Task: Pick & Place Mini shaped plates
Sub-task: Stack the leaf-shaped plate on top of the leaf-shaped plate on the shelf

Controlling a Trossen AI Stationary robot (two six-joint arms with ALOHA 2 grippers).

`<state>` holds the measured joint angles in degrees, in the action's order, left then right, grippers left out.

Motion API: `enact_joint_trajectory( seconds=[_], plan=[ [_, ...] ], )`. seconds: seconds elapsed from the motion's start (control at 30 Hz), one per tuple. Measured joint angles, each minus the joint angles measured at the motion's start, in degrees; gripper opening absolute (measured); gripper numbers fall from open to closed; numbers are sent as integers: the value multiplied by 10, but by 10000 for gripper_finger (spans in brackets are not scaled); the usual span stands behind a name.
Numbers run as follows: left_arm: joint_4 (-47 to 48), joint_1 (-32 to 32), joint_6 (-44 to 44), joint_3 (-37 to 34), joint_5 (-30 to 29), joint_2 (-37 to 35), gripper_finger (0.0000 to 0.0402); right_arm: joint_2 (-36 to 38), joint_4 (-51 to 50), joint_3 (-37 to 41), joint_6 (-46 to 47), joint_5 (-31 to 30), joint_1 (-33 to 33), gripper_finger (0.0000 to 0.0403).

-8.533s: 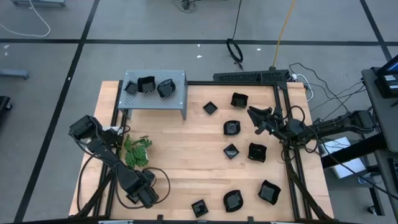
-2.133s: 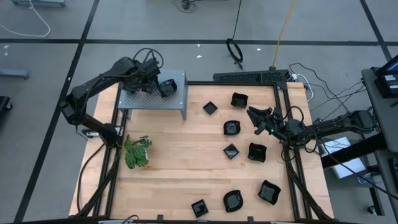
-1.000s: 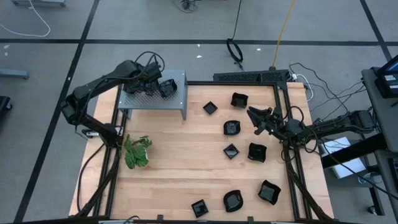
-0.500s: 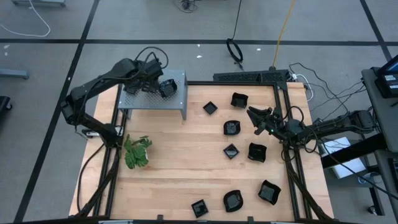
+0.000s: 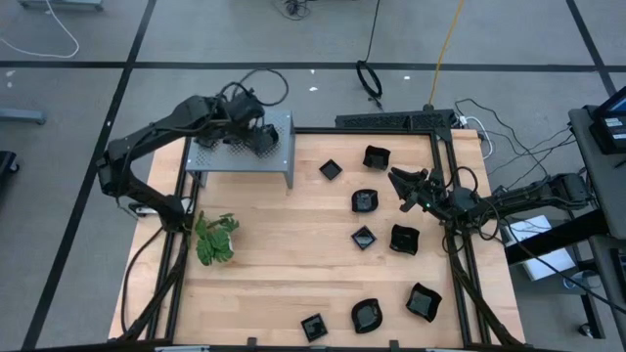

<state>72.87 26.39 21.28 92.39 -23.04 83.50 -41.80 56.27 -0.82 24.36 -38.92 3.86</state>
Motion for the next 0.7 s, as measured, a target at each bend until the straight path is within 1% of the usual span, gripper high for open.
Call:
enact_joint_trajectory(
  seconds=[0.07, 0.17, 0.23, 0.3, 0.53, 0.7],
  plan=[
    [0, -11, -30, 0, 23, 0, 228, 0, 0, 0, 0, 0, 0, 144],
    [-10, -29, -64, 0, 27, 0, 228, 0, 0, 0, 0, 0, 0, 144],
    [-36, -42, -87, 0, 29, 0, 228, 0, 0, 0, 0, 0, 0, 144],
    [-72, -55, -104, 0, 45, 0, 228, 0, 0, 0, 0, 0, 0, 144],
    [-185, -93, -111, 0, 81, 0, 228, 0, 0, 0, 0, 0, 0, 144],
    [-256, -120, -105, 0, 86, 0, 228, 0, 0, 0, 0, 0, 0, 144]
  ],
)
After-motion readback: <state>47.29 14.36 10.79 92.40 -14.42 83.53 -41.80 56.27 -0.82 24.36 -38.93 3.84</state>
